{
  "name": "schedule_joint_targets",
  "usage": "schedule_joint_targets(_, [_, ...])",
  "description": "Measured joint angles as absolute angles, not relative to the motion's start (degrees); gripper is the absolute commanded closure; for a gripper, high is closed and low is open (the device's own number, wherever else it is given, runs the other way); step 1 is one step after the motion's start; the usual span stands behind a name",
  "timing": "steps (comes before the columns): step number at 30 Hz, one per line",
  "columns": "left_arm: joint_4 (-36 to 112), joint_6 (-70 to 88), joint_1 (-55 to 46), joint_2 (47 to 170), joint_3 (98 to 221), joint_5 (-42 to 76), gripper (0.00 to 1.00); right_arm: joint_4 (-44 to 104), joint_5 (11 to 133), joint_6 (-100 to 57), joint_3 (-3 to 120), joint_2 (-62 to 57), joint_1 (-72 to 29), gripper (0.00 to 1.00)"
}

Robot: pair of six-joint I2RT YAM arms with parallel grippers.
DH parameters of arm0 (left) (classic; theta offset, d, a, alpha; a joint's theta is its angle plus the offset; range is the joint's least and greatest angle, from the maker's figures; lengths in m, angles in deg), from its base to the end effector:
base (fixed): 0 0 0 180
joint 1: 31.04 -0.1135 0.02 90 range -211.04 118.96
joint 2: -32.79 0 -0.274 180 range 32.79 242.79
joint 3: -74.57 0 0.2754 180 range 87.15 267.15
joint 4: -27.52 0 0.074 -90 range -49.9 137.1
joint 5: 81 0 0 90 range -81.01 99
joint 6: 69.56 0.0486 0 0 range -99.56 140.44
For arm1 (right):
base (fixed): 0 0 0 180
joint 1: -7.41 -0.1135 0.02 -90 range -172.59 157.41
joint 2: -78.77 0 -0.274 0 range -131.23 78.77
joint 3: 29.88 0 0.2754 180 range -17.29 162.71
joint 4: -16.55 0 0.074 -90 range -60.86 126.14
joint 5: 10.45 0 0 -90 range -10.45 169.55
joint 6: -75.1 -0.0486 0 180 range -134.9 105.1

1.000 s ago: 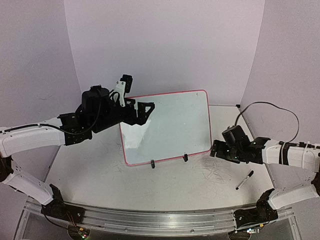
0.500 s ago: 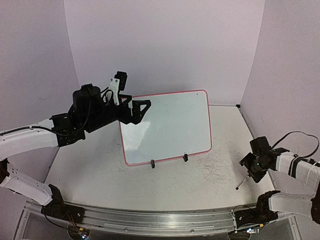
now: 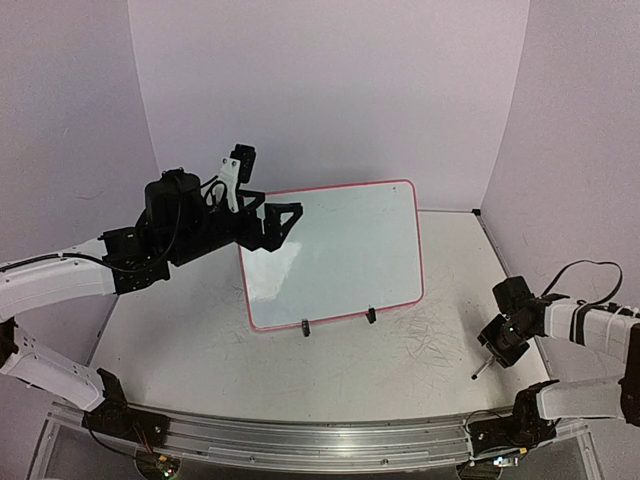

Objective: Write a sentence on the whiteboard
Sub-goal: Pick up the whiteboard marker from the corner of the board.

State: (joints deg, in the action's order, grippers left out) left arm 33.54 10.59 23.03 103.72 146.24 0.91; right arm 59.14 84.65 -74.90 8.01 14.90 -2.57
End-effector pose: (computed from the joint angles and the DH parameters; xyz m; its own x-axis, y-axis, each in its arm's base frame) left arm 0.1977 -0.2611 0.3648 -0.1763 -0.0454 -0.9833 0.6996 0.6969 -0.1576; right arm 0.1895 0.0290 0.1249 -0.5802 0.7738 -0.2543 0.7236 0.6330 0.2750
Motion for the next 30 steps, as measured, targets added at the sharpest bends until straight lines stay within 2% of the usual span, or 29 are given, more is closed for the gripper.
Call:
schedule_joint_targets(2, [33.5, 10.6, 23.0, 103.7, 146.2, 1.0, 0.00, 59.1, 84.6, -74.9, 8.1, 14.3, -2.6, 0.56])
schedule_joint_targets(5, [33.5, 10.6, 23.0, 103.7, 146.2, 1.3, 0.01, 58.9, 84.4, -74.9, 8.4, 12.2, -2.6, 0.56])
schedule_joint_targets(7, [33.5, 10.6, 23.0, 103.7, 146.2, 1.4, 0.01, 58.6, 84.2, -74.9, 8.9, 11.1, -2.6, 0.64])
schedule_joint_targets(9, [33.6, 10.6, 23.0, 103.6, 146.2, 1.4, 0.01, 58.0, 83.8, -74.9, 9.4, 10.2, -2.6, 0.76])
schedule_joint_targets(19, [33.5, 11.2, 23.0, 101.6, 146.2, 0.7, 0.01, 56.5, 83.1, -73.3, 10.5, 8.4, -2.5, 1.00])
schedule_joint_targets(25, [33.5, 10.0, 22.3, 104.3, 146.5, 0.7, 0.01, 55.8, 81.9, -63.9, 14.2, 14.5, -2.6, 1.00])
schedule_joint_targets(30, [34.2, 4.6, 16.8, 110.1, 149.7, 9.4, 0.01, 47.6, 71.6, -47.4, 18.4, 24.3, -5.3, 1.00])
